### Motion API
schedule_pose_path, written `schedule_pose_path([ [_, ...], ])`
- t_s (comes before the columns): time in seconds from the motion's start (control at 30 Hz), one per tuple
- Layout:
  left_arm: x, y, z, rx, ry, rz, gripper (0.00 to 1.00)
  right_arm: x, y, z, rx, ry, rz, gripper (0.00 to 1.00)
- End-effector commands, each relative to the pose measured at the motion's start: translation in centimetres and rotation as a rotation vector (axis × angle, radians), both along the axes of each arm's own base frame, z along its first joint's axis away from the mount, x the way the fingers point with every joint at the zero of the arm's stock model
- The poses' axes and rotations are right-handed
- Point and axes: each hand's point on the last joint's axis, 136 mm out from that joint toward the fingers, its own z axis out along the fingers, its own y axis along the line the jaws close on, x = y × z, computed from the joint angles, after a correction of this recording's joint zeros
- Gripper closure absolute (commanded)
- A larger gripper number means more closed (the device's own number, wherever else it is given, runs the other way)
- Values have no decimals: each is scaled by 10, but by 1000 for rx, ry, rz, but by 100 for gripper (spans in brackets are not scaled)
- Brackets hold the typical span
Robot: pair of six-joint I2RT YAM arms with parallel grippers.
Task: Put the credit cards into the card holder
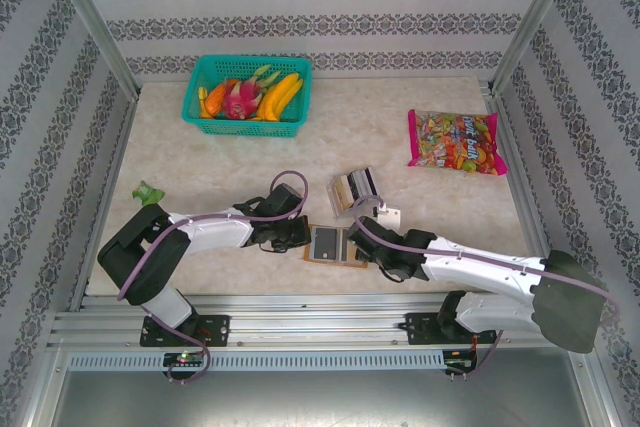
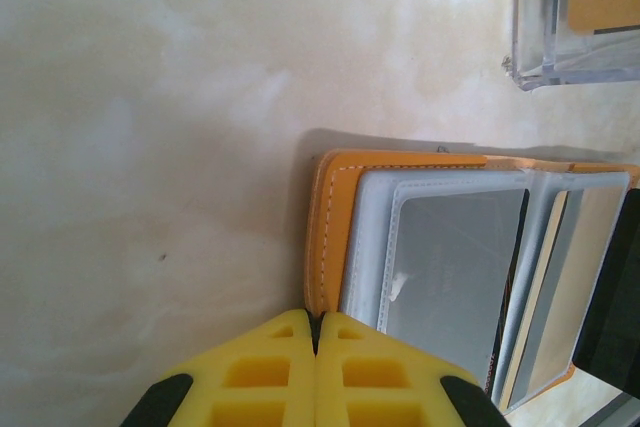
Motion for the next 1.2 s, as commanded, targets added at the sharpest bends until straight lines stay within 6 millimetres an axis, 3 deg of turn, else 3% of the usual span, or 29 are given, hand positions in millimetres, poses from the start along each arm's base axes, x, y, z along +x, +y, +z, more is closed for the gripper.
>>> schedule_pose_path([
  [0.0,-9,3,-10,32,30,0,93,3,-4,3,-30,-12,-3,100],
  [0.27,-9,2,-11,30,32,-3,93,4,12,-1,55,-8,13,100],
  [0.57,-9,1,-10,25,31,-3,93,6,16,11,97,-34,28,100],
  [0.9,-7,0,-9,22,28,-4,93,9,30,37,122,-41,88,100],
  [1.17,-6,-2,-8,18,23,-5,93,10,53,44,193,-33,152,100],
])
